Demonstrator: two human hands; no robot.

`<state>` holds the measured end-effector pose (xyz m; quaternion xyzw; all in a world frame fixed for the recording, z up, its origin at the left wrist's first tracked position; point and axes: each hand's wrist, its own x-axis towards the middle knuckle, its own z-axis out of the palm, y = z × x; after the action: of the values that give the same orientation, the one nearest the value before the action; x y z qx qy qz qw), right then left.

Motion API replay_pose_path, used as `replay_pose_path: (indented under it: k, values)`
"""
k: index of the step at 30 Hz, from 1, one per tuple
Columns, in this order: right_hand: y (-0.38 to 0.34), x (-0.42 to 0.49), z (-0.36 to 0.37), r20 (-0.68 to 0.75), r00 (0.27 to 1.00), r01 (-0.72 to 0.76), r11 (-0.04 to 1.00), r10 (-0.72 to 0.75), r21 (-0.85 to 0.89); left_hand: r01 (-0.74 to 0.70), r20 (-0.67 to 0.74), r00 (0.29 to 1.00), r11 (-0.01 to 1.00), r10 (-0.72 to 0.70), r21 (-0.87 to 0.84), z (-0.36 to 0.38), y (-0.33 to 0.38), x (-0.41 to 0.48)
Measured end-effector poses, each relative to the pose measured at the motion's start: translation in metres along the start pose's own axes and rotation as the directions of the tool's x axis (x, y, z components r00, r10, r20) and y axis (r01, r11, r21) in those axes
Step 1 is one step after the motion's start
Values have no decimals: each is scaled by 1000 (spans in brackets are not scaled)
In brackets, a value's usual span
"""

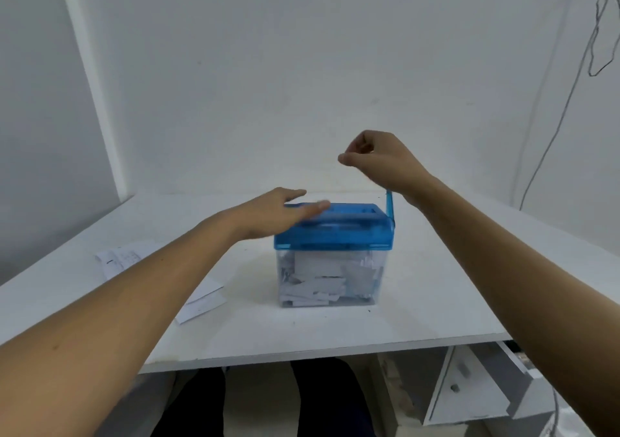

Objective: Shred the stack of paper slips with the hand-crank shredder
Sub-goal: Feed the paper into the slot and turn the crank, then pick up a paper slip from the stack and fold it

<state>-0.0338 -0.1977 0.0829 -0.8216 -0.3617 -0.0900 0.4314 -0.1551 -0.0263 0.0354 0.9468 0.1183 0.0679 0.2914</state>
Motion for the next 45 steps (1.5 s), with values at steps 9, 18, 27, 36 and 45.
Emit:
replay_pose_path:
  k: [9, 18, 27, 36, 45]
  values:
    - [-82, -15, 90, 147, 972, 177, 983, -181, 40, 155, 34, 986, 964, -166, 215, -62, -106, -36]
    - [-96, -35, 213, 517, 856, 101, 975, 17, -199, 461, -141, 887, 833, -439, 308, -17, -237, -90]
    - [-60, -63, 269, 622, 777, 204, 893, 101, -400, 428, -274, 897, 832, -346, 353, 5, -251, -99]
    - [-65, -63, 242, 498, 867, 239, 863, 17, -445, 375, -348, 894, 896, -282, 237, 6, -248, -103]
    - [-75, -42, 224, 335, 938, -184, 943, 84, 279, 84, -535, 769, 886, -349, -457, -6, -197, -93]
